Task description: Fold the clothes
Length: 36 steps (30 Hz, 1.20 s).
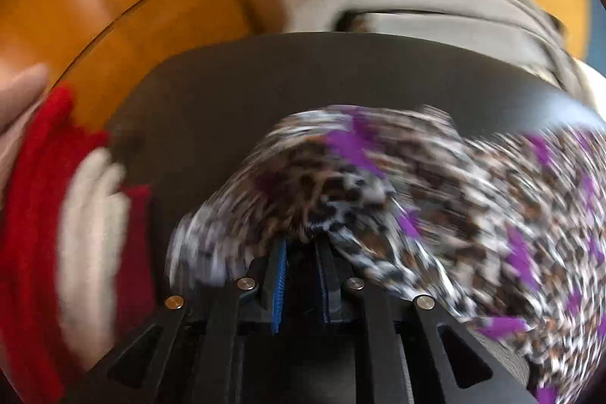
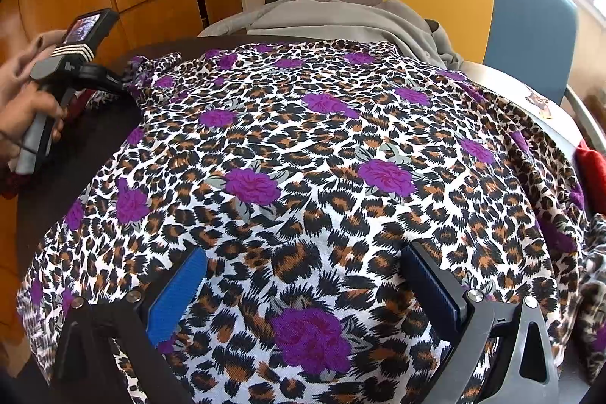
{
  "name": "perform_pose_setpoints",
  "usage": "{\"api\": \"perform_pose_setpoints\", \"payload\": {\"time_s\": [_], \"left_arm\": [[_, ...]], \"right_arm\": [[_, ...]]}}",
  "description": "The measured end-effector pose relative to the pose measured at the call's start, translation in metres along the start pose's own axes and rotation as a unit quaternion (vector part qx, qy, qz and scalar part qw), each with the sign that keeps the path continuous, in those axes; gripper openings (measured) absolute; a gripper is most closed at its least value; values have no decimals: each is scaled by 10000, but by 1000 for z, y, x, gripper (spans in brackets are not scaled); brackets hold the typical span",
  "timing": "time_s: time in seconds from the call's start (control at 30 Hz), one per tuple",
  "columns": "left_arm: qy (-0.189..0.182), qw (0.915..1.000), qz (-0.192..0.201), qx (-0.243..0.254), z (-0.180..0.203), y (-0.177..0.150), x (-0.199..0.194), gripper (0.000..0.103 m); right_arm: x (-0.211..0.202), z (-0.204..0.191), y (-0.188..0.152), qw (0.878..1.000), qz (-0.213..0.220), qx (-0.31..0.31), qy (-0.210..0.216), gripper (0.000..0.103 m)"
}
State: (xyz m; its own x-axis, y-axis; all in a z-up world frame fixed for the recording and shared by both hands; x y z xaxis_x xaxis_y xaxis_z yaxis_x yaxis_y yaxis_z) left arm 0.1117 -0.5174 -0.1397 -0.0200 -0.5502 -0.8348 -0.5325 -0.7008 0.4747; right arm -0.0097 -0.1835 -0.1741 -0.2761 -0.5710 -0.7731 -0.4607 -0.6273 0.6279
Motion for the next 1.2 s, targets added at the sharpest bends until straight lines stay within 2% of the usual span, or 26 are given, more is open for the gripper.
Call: {"api": "perform_pose_setpoints", "payload": {"time_s": [0.1,0.17,0.27,0.33,0.4,0.47,0.53,0.67,0.73,0.8,0.87,0.93,0.97,1.03,1.1,1.17,1.2], "left_arm": [[110,9973,317,-648,-8,1,-36,19],[-214,9946,748,-684,0,-2,-67,21],[-923,9896,1075,-235,36,-6,-99,24],[-1280,9866,978,268,73,-11,-102,24],[-1483,9838,779,642,112,-6,-89,25],[-1414,9861,473,739,131,-10,-68,27],[-1275,9900,175,581,130,-13,-43,28],[-1171,9930,146,60,89,-14,-28,29],[-998,9949,110,-39,71,-11,-18,29],[-1027,9947,31,-95,63,-5,-14,29],[-984,9949,-148,-131,59,-1,-16,29],[-918,9954,-6,-268,57,-2,-38,26],[-998,9944,145,-326,58,-4,-53,26],[-1535,9871,418,-193,70,-23,-88,26],[-2050,9773,544,12,84,-49,-113,26],[-2476,9670,564,187,96,-84,-131,26],[-2511,9660,545,280,99,-99,-133,26]], "right_arm": [[1,-1,0,10000,-19,-23,-40,103],[2,-2,1,10000,-24,-33,-58,103],[3,-1,1,9999,-41,-67,-93,103],[4,-1,2,9999,-54,-93,-115,103],[4,1,2,9998,-76,-120,-146,103],[5,1,2,9997,-99,-145,-190,103],[6,1,2,9995,-124,-167,-246,103],[7,4,5,9992,-149,-60,-379,103],[8,9,8,9988,-158,143,-452,103],[7,15,10,9981,-121,402,-454,103],[7,14,13,9973,-102,518,-518,103],[8,11,17,9964,-85,651,-527,103],[9,5,18,9968,-84,640,-468,103],[11,-6,21,9975,-80,617,-344,103],[5,-17,22,9967,-72,688,424,103],[-6,-18,20,9894,-121,926,1115,103],[-13,-16,18,9890,-30,991,1098,103]]}}
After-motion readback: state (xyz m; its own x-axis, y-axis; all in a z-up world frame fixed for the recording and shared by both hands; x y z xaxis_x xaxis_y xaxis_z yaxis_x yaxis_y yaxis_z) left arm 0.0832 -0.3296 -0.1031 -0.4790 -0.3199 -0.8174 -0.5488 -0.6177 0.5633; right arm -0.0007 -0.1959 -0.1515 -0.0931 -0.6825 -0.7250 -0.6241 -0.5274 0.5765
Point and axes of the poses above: each gripper's, at about its wrist camera, not at the fingertips, and x roughly the way its jaws point, z to its right, y to its top, the point moved 1 cm from there along x, roughly the way its jaws point, and after that the axes turned 4 degrees about x, right-handed, at the moved point
